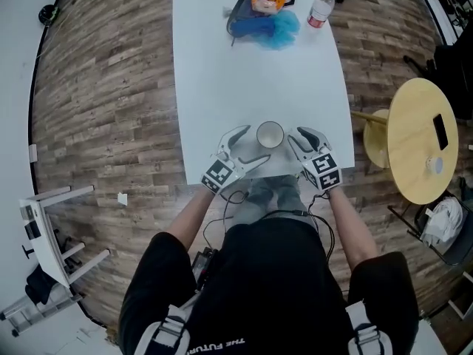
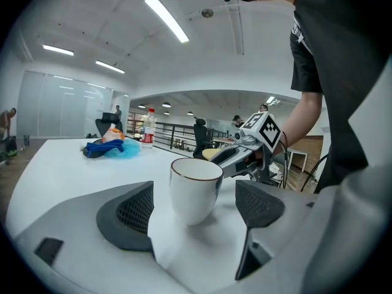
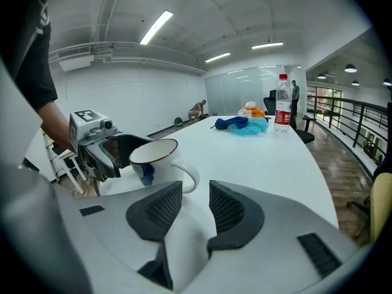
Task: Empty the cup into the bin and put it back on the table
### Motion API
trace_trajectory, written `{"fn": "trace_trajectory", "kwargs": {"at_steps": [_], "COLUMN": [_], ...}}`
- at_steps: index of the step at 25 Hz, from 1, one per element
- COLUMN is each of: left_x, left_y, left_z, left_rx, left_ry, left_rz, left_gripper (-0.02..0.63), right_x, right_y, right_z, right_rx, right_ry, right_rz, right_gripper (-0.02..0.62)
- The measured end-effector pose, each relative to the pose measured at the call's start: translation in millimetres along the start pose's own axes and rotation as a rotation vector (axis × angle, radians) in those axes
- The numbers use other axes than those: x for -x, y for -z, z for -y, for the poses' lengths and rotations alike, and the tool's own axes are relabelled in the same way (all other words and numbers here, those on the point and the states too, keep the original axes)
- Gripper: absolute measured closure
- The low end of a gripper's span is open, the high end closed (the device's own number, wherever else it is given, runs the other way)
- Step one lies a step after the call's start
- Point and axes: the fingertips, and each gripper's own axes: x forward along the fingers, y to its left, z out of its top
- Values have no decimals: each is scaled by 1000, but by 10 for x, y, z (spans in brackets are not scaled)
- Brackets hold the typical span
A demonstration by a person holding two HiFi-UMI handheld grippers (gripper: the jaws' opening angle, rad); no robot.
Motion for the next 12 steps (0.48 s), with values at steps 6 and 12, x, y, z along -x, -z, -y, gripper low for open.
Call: {"fn": "trace_trajectory", "kwargs": {"at_steps": [6,12], "left_x": [652,1000], "left_y": [-573,-1542], "left_z": [-158,-160], "left_rx": [26,131], "left_ry": [-277,-414], "left_rz": [77,279], "left_gripper": [491,584], "right_x": [538,973], "right_y": [-571,-1595], "right_z": [-234,-731], "right_rx": [42,-26], "right_ry": [76,20], "right_rz": [167,457], "right_gripper": [466,580]}}
